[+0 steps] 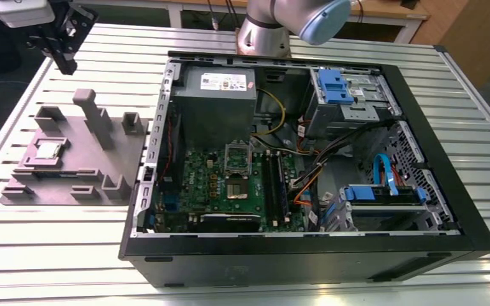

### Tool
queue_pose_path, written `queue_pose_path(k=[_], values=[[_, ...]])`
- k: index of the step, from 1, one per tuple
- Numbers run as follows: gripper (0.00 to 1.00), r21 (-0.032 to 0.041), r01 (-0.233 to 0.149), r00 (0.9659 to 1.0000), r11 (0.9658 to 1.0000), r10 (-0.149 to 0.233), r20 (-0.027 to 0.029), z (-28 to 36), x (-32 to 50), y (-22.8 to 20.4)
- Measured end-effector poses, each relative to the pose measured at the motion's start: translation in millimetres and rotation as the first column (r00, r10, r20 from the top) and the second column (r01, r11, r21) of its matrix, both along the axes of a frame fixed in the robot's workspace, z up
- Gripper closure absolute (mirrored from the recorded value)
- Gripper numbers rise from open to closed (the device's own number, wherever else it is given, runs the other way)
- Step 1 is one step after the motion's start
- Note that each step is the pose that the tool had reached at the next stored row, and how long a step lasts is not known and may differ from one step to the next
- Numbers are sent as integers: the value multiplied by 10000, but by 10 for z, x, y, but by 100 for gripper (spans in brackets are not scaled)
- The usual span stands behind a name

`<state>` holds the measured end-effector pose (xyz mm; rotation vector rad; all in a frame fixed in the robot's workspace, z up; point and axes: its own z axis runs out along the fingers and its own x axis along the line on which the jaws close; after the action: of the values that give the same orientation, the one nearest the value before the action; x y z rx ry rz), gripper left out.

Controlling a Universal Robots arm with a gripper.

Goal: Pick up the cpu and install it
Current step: 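Reach for the cpu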

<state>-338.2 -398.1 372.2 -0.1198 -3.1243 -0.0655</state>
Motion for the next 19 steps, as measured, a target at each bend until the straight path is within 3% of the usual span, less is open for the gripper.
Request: queue_pose_path(k=[19], values=[[90, 1, 0, 10000, 10000, 0, -18, -14, -104, 0]])
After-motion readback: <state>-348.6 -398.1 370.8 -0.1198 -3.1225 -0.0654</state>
